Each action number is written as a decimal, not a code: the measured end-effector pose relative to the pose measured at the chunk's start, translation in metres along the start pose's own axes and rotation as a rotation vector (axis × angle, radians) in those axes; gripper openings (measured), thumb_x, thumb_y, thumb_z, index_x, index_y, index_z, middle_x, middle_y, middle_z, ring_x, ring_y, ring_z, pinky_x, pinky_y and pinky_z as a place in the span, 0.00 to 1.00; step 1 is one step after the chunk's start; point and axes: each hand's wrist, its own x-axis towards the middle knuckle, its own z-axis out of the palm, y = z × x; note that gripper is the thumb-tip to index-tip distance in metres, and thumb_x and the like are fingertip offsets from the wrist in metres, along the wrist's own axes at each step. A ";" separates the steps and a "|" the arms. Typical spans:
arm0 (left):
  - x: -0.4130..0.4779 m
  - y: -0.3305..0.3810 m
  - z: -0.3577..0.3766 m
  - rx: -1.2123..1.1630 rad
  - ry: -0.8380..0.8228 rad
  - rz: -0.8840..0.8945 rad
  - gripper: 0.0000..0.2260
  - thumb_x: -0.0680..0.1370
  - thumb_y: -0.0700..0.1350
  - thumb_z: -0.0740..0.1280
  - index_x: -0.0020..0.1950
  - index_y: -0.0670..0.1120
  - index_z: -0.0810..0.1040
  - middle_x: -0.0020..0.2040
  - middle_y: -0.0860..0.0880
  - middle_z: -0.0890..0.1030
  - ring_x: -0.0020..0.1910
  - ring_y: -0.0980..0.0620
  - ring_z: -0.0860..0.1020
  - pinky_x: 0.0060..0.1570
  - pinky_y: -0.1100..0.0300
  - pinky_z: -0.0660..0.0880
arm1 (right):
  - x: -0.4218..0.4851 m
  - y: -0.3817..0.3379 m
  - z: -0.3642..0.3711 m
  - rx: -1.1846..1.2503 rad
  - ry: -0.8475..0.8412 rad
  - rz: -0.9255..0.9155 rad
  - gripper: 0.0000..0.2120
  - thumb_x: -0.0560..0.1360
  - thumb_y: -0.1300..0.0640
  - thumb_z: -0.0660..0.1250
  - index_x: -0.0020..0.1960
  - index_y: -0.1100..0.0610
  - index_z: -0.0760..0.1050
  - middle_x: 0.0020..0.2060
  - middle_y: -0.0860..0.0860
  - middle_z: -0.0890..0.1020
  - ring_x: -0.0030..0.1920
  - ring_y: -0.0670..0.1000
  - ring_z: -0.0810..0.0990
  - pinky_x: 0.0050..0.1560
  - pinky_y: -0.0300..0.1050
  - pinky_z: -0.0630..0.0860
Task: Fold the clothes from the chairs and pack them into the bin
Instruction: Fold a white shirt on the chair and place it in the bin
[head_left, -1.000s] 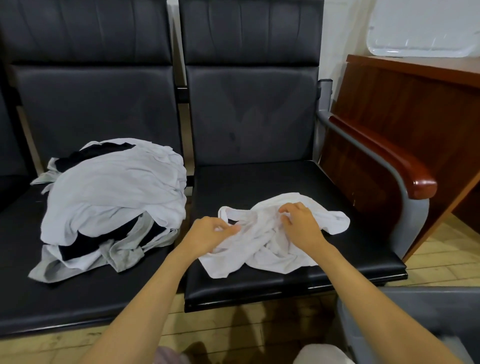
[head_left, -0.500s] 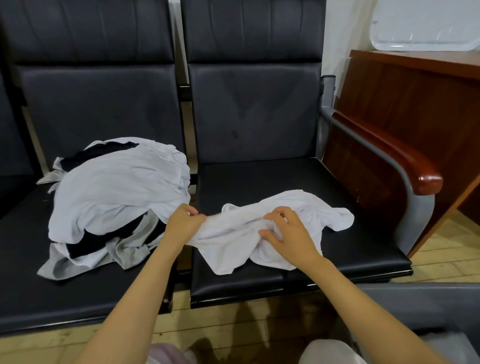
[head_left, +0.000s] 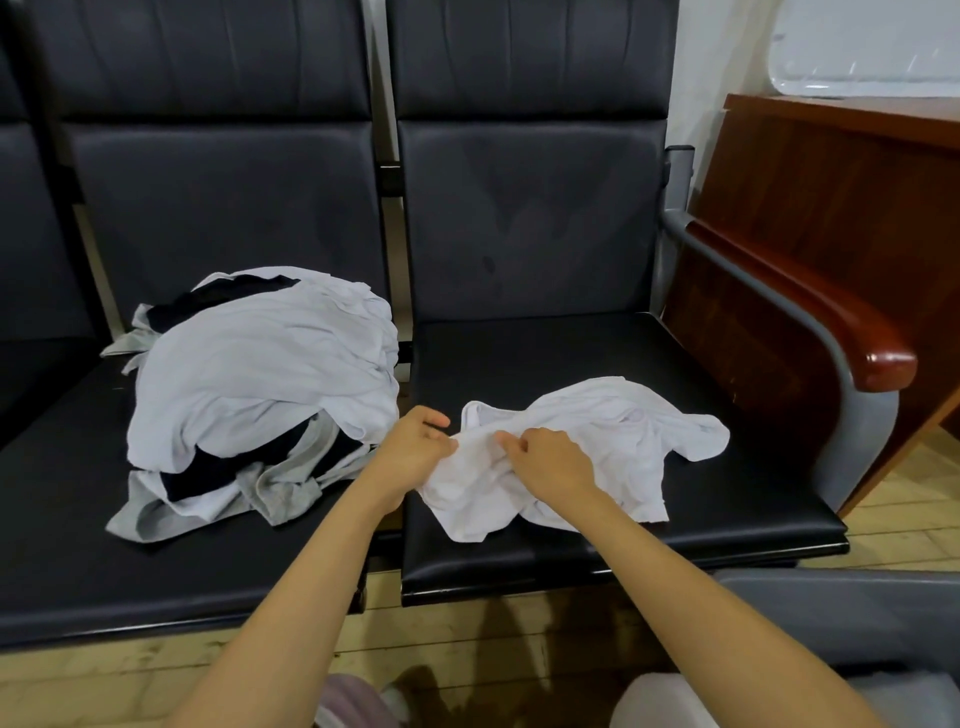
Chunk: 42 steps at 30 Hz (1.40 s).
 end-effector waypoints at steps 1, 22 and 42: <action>0.000 -0.001 -0.001 -0.049 0.000 -0.030 0.12 0.77 0.40 0.67 0.59 0.47 0.71 0.50 0.48 0.77 0.46 0.52 0.76 0.38 0.60 0.71 | 0.000 -0.003 0.002 0.058 -0.010 0.024 0.26 0.81 0.40 0.49 0.34 0.54 0.70 0.33 0.49 0.76 0.40 0.50 0.75 0.42 0.43 0.69; 0.023 -0.021 0.011 0.629 0.116 0.063 0.11 0.79 0.43 0.64 0.59 0.42 0.74 0.56 0.45 0.75 0.54 0.47 0.75 0.52 0.56 0.73 | -0.021 0.025 -0.030 0.455 0.049 0.060 0.08 0.77 0.56 0.66 0.47 0.59 0.69 0.39 0.50 0.73 0.42 0.51 0.73 0.42 0.42 0.72; 0.004 0.029 0.013 -0.412 0.105 0.139 0.11 0.74 0.40 0.71 0.45 0.46 0.68 0.37 0.48 0.75 0.36 0.52 0.74 0.35 0.60 0.69 | -0.049 0.083 -0.096 0.819 0.174 0.245 0.07 0.79 0.53 0.63 0.54 0.54 0.71 0.53 0.54 0.76 0.54 0.55 0.77 0.58 0.55 0.77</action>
